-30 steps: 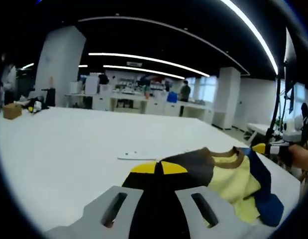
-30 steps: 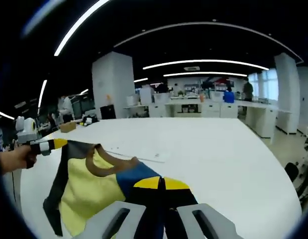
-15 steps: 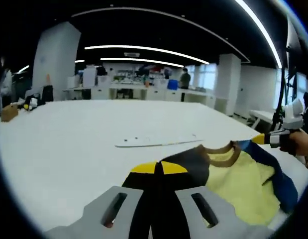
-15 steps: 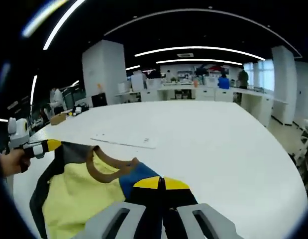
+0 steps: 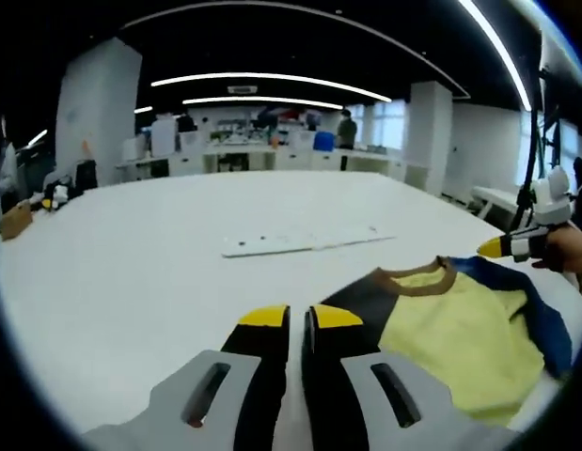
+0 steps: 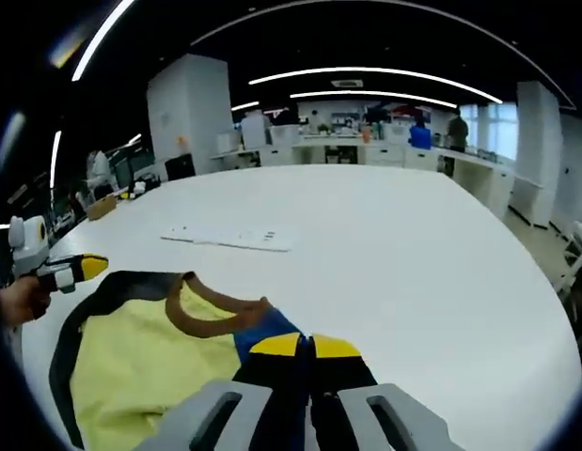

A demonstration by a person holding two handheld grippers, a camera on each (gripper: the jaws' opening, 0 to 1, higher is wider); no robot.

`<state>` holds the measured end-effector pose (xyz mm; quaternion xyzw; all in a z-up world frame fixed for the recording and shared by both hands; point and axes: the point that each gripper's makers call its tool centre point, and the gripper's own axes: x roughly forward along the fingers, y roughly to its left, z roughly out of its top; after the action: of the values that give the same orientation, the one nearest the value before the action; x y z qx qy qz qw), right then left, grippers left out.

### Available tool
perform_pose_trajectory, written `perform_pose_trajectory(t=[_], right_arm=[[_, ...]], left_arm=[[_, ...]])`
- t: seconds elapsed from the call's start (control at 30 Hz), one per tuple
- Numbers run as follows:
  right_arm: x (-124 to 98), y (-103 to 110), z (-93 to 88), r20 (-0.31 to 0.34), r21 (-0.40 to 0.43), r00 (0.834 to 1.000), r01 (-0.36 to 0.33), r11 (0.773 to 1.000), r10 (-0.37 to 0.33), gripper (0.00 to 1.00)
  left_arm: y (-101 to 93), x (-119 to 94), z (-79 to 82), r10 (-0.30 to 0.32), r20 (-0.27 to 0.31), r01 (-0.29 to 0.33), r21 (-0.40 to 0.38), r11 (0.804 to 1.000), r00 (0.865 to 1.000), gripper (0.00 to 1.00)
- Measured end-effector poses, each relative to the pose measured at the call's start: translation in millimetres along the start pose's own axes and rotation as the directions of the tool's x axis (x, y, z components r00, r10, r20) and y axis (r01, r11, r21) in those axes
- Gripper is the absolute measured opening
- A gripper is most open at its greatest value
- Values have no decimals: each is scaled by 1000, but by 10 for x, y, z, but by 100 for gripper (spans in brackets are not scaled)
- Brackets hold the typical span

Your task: Fold the garment on the visible template until the final outline fits inside the template.

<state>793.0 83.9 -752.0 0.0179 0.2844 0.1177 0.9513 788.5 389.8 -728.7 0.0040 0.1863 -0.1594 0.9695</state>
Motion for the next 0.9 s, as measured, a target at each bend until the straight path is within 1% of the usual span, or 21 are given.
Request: perform_pose_trajectory(t=[0.07,0.1,0.13,0.17,0.2,0.27,0.33,0.4,0.47,0.5,0.57,0.67,0.77,0.9], right_arm=[[-22,59,-15,-17,33,999,-34,999,34,13],[-51,144,-84,-52,75,996,-73,995,77,16],[-72,179,-115,-63,100,994,-88,991,95,19],[-91,190,-132,-66,96,993,-91,991,97,23],[-126,205,-165,-80,74,992,-89,993,94,27],[-209,263,-194,-93,50,990,-101,994,105,31],[-280,310,-187,-91,50,988,-120,992,124,37],[-384,347,-175,-90,43,987,-133,990,137,46],[-498,385,-167,-87,34,985,-145,989,148,53],[-529,400,-167,-85,33,985,-148,988,151,55],[-678,470,-173,-85,23,982,-165,986,167,60],[-832,538,-194,-85,16,979,-185,983,186,65],[-901,558,-222,-92,8,975,-204,979,204,68],[-1014,574,-291,-108,-19,970,-220,975,217,68]], left_arm=[[-40,-43,25,-22,8,22,-7,1000,1000,13],[-53,-60,30,-27,8,27,-4,1000,1000,15],[-70,-88,26,-33,4,33,-3,999,999,18],[-81,-108,23,-37,1,37,0,999,999,22],[-88,-130,21,-40,-1,40,3,999,999,25],[-110,-196,22,-51,0,51,10,999,999,30],[-130,-260,29,-61,3,61,8,998,998,34],[-149,-349,33,-66,10,66,7,998,998,39],[-165,-433,26,-74,15,74,3,997,997,44],[-169,-466,17,-75,16,75,-2,997,997,45],[-186,-559,-23,-85,12,85,-16,996,996,48],[-207,-677,-67,-88,8,88,-4,996,996,52],[-236,-801,-99,-99,4,99,-3,995,995,55],[-288,-971,-140,-114,5,114,1,993,993,58]])
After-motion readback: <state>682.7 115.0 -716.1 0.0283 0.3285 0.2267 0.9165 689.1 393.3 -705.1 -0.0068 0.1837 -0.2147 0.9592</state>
